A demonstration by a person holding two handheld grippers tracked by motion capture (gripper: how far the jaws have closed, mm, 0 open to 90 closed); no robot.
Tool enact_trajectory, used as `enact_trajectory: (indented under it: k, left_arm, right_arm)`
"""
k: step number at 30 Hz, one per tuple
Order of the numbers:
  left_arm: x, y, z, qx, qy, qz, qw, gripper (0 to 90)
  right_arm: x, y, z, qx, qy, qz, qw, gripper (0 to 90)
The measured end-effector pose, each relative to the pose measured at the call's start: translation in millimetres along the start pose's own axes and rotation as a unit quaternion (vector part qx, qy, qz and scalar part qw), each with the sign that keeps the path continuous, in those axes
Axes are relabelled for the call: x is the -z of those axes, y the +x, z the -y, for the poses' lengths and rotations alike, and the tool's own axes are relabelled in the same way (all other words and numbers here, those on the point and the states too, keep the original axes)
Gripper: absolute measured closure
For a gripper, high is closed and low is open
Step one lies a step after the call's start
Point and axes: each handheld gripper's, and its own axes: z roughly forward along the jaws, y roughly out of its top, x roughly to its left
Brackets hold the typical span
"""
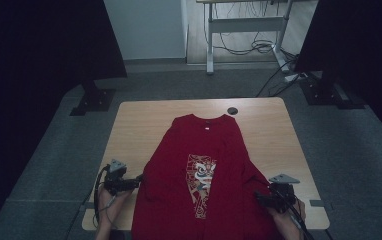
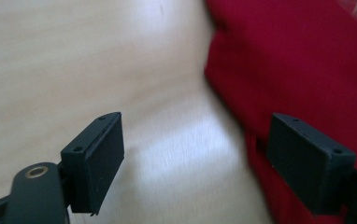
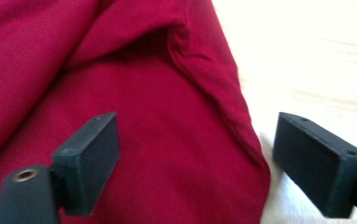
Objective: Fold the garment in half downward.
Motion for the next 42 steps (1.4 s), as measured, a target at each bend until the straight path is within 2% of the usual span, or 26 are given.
enact_trajectory:
  k: [1, 2, 3, 5, 8, 9, 12, 14, 17, 18, 20, 22, 23, 28, 29, 30, 31, 32, 33, 35, 36, 37, 38, 39, 40, 42]
  left_arm:
    - [0.0, 0.0, 0.0, 0.000, 0.000, 0.000, 1.0000, 19.0]
    - [-18.9, -6.5, -6.4, -0.011, 0.020, 0.002, 0.9997, 19.0]
    - [-27.1, -8.3, -7.1, -0.017, 0.031, -0.002, 0.9994, 18.1]
    - [-27.1, -8.3, -7.1, -0.017, 0.031, -0.002, 0.9994, 17.6]
    - [-27.1, -8.3, -7.1, -0.017, 0.031, -0.002, 0.9994, 17.6]
    - [-37.2, -6.3, -2.3, -0.029, 0.041, -0.022, 0.9985, 16.7]
    - [-36.9, -6.5, -1.1, -0.028, 0.038, -0.023, 0.9986, 16.8]
    - [-36.6, -6.7, -0.1, -0.027, 0.034, -0.025, 0.9987, 16.8]
    - [-36.4, -6.7, 0.6, -0.027, 0.032, -0.025, 0.9988, 16.8]
    - [-36.4, -6.7, 0.9, -0.027, 0.030, -0.025, 0.9989, 16.8]
    - [-36.4, -6.7, 0.9, -0.027, 0.030, -0.025, 0.9989, 16.7]
    - [-36.3, -6.5, 1.8, -0.027, 0.027, -0.022, 0.9990, 16.7]
    - [-34.5, -5.3, -0.8, -0.025, 0.039, -0.015, 0.9988, 16.7]
    - [-31.2, -4.8, -4.9, -0.024, 0.036, -0.016, 0.9989, 17.3]
    - [-26.7, -5.3, -15.6, -0.016, 0.015, -0.007, 0.9997, 17.3]
    - [-29.0, -8.3, -21.0, -0.018, 0.011, -0.006, 0.9998, 17.3]
    - [-29.0, -8.3, -21.0, -0.018, 0.011, -0.006, 0.9998, 16.8]
    - [-29.0, -8.3, -21.0, -0.018, 0.011, -0.006, 0.9998, 16.8]
    - [-40.9, -14.6, -26.6, -0.025, 0.019, -0.005, 0.9995, 16.4]
    - [-40.9, -14.6, -26.6, -0.025, 0.019, -0.005, 0.9995, 16.4]
    - [-56.2, -17.3, -27.5, -0.028, 0.034, -0.015, 0.9989, 16.4]
    - [-56.2, -17.3, -27.5, -0.028, 0.034, -0.015, 0.9989, 16.4]
    - [-56.2, -17.3, -27.5, -0.028, 0.034, -0.015, 0.9989, 16.4]
    - [-64.2, -17.0, -22.4, -0.032, 0.038, -0.018, 0.9986, 16.4]
    - [-63.1, -16.8, -21.3, -0.033, 0.037, -0.018, 0.9986, 16.5]
    - [-61.8, -17.0, -20.3, -0.032, 0.036, -0.019, 0.9986, 17.5]
  right_arm:
    - [-4.9, 0.3, -7.5, 0.005, -0.008, -0.002, 1.0000, 15.4]
    - [-4.9, 0.3, -7.5, 0.005, -0.008, -0.002, 1.0000, 15.0]
    - [-18.4, 3.0, -22.4, 0.030, -0.011, 0.000, 0.9995, 14.2]
    - [-23.9, 3.9, -27.5, 0.040, -0.011, 0.002, 0.9991, 14.2]
    - [-23.9, 3.9, -27.5, 0.040, -0.011, 0.002, 0.9991, 14.5]
    - [-34.9, -14.9, -36.8, 0.037, -0.014, 0.034, 0.9986, 15.0]
    - [-34.4, -22.1, -36.7, 0.032, -0.016, 0.045, 0.9983, 13.7]
    - [-31.1, -45.6, -32.1, -0.011, -0.019, 0.066, 0.9975, 15.8]
    - [-28.9, -52.7, -29.8, -0.021, -0.022, 0.077, 0.9966, 16.1]
    - [-23.8, -73.1, -22.5, -0.057, -0.024, 0.073, 0.9954, 15.6]
    - [-22.7, -76.3, -20.3, -0.059, -0.028, 0.069, 0.9954, 15.6]
    - [-22.7, -76.3, -20.3, -0.059, -0.028, 0.069, 0.9954, 15.6]
    - [-21.4, -70.1, -21.6, -0.045, -0.027, 0.066, 0.9965, 18.3]
    - [-15.8, -65.7, -26.0, -0.047, -0.039, 0.057, 0.9965, 18.4]
    - [-15.8, -65.7, -26.0, -0.047, -0.039, 0.057, 0.9965, 18.4]
    - [-11.9, -57.7, -34.6, -0.042, -0.053, 0.041, 0.9969, 17.0]
    - [-11.9, -57.7, -34.6, -0.042, -0.053, 0.041, 0.9969, 17.0]
    - [-14.3, -52.0, -39.6, -0.037, -0.056, 0.029, 0.9973, 16.1]
    - [-20.4, -44.9, -44.8, -0.032, -0.055, 0.019, 0.9978, 15.1]
    - [-24.3, -41.5, -47.2, -0.027, -0.054, 0.015, 0.9981, 15.1]
    - [-24.3, -41.5, -47.2, -0.027, -0.054, 0.015, 0.9981, 14.3]
    - [-24.3, -41.5, -47.2, -0.027, -0.054, 0.015, 0.9981, 14.3]
    - [-36.8, -33.4, -51.8, -0.019, -0.049, 0.007, 0.9986, 14.3]
    - [-36.8, -33.4, -51.8, -0.019, -0.049, 0.007, 0.9986, 12.8]
    - [-48.3, -29.2, -48.7, -0.008, -0.018, 0.013, 0.9997, 11.2]
    - [-49.9, -28.1, -45.1, -0.007, -0.023, 0.019, 0.9995, 10.9]
